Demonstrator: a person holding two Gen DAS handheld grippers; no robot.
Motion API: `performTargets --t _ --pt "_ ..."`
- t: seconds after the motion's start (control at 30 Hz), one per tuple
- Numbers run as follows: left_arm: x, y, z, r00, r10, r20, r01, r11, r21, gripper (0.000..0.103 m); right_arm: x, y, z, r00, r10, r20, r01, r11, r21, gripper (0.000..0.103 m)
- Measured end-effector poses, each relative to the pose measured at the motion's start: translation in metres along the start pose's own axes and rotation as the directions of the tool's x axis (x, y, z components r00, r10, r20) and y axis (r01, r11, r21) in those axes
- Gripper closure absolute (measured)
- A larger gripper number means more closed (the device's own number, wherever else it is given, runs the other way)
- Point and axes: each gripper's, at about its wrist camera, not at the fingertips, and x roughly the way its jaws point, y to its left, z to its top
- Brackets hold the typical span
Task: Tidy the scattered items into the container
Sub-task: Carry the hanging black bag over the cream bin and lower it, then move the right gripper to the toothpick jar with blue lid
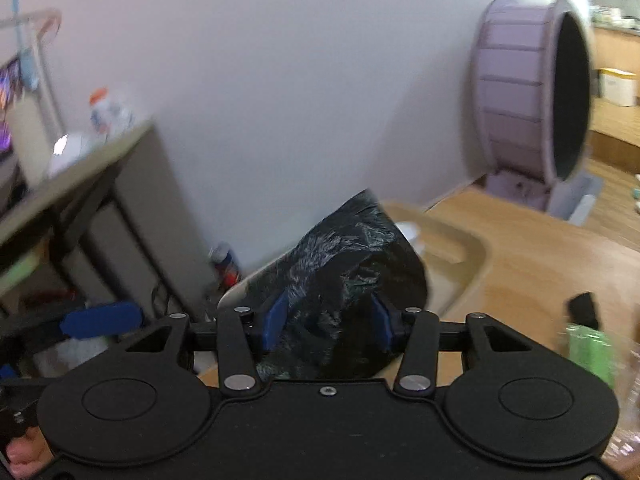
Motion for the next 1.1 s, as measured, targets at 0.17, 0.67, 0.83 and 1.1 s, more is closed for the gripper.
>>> performTargets --t 0.17,0.67,0.83,1.1 --pt "0.0 0.0 0.0 1.0 -0.007 0.003 0.007 1.0 -0.001 0.028 0.022 0.015 -0.001 0.994 -0.014 -0.105 0.008 0.999 -0.053 0.057" --pt "0.013 -0.013 -0.006 0.998 -0.045 -0.036 0.045 0.999 0.02 0.025 -0.118 -0.045 -0.031 0.961 -0.218 0.168 0.2 0.973 0.113 0.045" --pt "0.027 -0.028 -0.013 0.994 -0.072 -0.079 0.077 0.996 0.051 0.023 -0.169 -0.069 -0.061 0.92 -0.336 0.2 0.302 0.936 0.183 0.035" --pt "0.045 -0.05 -0.033 0.983 -0.099 -0.154 0.116 0.988 0.106 0.023 -0.19 -0.102 -0.111 0.866 -0.482 0.131 0.448 0.865 0.225 0.029"
